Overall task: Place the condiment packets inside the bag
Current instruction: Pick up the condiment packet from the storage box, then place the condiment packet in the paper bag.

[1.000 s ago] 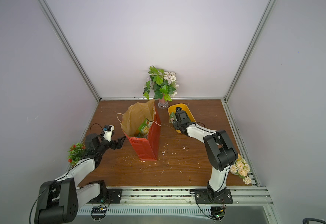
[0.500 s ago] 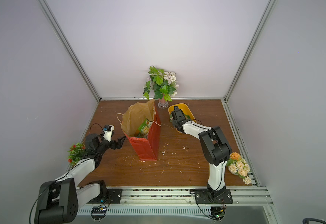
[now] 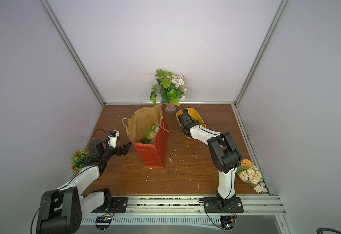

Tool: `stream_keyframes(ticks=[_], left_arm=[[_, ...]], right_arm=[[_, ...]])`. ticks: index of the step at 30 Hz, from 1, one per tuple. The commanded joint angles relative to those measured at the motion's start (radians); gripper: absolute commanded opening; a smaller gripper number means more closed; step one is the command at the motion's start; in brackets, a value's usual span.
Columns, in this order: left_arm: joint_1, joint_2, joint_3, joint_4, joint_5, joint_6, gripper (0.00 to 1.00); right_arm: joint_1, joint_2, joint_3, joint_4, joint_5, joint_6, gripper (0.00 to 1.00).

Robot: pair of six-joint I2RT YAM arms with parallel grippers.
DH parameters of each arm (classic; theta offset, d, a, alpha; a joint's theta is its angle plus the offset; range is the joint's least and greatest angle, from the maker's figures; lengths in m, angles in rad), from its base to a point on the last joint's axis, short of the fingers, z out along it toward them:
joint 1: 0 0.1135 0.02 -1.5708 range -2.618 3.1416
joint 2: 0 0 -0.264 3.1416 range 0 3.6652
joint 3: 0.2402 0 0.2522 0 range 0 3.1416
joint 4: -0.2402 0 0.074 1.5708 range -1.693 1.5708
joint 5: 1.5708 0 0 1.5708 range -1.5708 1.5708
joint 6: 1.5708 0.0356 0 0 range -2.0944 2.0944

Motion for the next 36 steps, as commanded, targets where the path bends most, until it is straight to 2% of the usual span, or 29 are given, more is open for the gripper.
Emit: stream_keyframes(ticks=[1, 8, 17, 27, 31, 36], left_arm=[[0.001, -0.019, -0.004, 0.010, -0.007, 0.000, 0.98], [0.001, -0.020, -0.004, 0.010, -0.006, 0.000, 0.97], [0.001, -0.019, -0.004, 0.010, -0.006, -0.003, 0.98], [0.011, -0.017, 0.002, 0.009, -0.002, -0.018, 0.97], [0.020, -0.020, 0.002, 0.010, 0.008, -0.021, 0.98], [0.030, -0.025, 0.002, 0.012, 0.019, -0.028, 0.98]], right_arm=[[-0.015, 0.007, 0.045, -0.013, 0.029, 0.010, 0.34], [-0.028, -0.065, 0.006, 0.043, -0.027, 0.036, 0.00], [-0.035, -0.311, -0.110, 0.168, -0.123, 0.063, 0.00], [-0.022, -0.657, -0.190, 0.215, -0.382, 0.134, 0.00], [0.032, -0.766, -0.182, 0.224, -0.438, 0.139, 0.00], [0.188, -0.816, -0.127, 0.226, -0.435, 0.105, 0.00]])
